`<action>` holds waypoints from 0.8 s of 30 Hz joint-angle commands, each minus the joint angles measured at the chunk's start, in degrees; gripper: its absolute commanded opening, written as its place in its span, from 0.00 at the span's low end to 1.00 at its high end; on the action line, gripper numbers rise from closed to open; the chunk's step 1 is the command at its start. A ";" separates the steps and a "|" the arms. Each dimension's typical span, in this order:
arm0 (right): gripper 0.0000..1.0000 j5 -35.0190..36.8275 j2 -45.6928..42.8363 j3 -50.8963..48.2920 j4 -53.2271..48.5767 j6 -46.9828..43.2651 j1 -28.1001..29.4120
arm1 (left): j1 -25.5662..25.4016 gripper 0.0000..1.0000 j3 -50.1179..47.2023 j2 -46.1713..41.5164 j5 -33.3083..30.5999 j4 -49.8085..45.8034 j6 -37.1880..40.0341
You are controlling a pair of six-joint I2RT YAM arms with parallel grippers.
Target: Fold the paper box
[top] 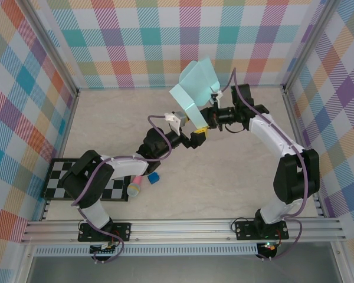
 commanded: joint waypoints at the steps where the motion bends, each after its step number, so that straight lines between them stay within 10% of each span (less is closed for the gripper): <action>1: 0.04 -5.36 0.09 -0.74 -5.88 -3.21 1.01 | 2.80 1.00 2.46 -1.91 -2.20 4.97 -1.09; 24: 0.05 -4.02 -1.79 -0.22 -8.25 -3.77 -1.46 | 3.69 1.00 -2.20 -4.20 -13.76 8.52 0.41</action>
